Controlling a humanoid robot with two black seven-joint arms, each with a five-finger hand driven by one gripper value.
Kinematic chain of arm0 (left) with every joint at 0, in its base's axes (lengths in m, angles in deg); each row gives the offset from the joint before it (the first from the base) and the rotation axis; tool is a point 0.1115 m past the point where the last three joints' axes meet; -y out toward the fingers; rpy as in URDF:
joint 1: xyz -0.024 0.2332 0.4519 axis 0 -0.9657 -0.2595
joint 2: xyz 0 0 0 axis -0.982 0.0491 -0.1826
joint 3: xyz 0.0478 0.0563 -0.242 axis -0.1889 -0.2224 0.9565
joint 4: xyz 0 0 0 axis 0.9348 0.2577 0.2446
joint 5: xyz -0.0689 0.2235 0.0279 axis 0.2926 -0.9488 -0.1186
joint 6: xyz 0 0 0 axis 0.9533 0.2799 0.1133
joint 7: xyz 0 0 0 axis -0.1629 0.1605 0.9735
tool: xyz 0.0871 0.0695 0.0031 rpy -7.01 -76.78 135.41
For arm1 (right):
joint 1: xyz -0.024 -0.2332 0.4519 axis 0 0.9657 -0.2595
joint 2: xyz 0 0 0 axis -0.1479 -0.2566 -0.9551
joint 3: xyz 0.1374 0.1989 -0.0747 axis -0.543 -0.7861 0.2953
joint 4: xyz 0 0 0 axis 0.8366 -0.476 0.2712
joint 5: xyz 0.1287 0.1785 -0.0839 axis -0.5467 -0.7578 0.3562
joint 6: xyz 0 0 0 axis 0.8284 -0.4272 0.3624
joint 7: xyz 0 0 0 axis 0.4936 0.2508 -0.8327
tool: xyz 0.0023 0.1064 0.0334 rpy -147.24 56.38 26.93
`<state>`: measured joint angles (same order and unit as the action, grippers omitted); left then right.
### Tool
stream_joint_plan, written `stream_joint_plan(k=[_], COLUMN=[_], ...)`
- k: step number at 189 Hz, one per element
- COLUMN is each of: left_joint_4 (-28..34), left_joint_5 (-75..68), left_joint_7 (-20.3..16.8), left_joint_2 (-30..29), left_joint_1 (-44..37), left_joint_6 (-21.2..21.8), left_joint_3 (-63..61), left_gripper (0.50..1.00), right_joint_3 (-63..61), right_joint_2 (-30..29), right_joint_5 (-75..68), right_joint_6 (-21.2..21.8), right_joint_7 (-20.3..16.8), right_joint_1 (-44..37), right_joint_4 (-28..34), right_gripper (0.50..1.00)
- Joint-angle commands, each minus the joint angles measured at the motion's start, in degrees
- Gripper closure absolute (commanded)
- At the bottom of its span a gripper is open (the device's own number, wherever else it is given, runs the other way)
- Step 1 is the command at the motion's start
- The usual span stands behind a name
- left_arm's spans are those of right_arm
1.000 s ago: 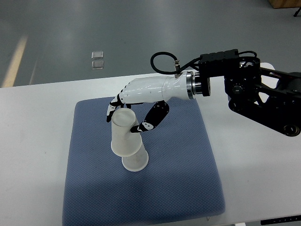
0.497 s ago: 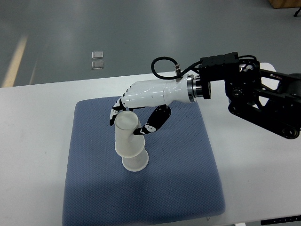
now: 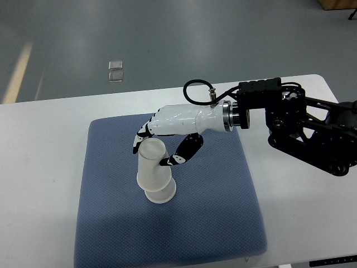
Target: Stack paper cups
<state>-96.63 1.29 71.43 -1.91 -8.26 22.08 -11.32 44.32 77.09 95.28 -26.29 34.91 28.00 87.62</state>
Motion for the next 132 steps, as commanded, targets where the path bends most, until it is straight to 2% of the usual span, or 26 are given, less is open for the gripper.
stream_joint_plan(k=[1,8,21,99,132], left_joint_4=[0.0,0.0,0.0,0.0,0.0], left_joint_5=[0.0,0.0,0.0,0.0,0.0], left_joint_7=[0.0,0.0,0.0,0.0,0.0], left_joint_2=[0.0,0.0,0.0,0.0,0.0], left_joint_1=[0.0,0.0,0.0,0.0,0.0], left_joint_6=[0.0,0.0,0.0,0.0,0.0], left_joint_3=[0.05,0.05,0.05,-0.04,-0.04], left_gripper=[0.5,0.5,0.5,0.5,0.5], right_joint_3=[0.0,0.0,-0.09,-1.15,-6.42], right_joint_2=[-0.09,0.0,0.0,1.14,1.85], right_joint_5=[0.02,0.02,-0.07,-1.12,-9.81], right_joint_6=[-1.34,-1.51,-1.6,-1.25,-0.9], right_joint_7=[-0.09,0.0,0.0,-0.18,-2.19], right_joint_1=[0.41,0.5,0.5,0.41,0.5], right_joint_4=[-0.35,-0.35,-0.44,-0.44,-2.98], right_gripper=[0.691,0.64,0.587,0.576,0.579])
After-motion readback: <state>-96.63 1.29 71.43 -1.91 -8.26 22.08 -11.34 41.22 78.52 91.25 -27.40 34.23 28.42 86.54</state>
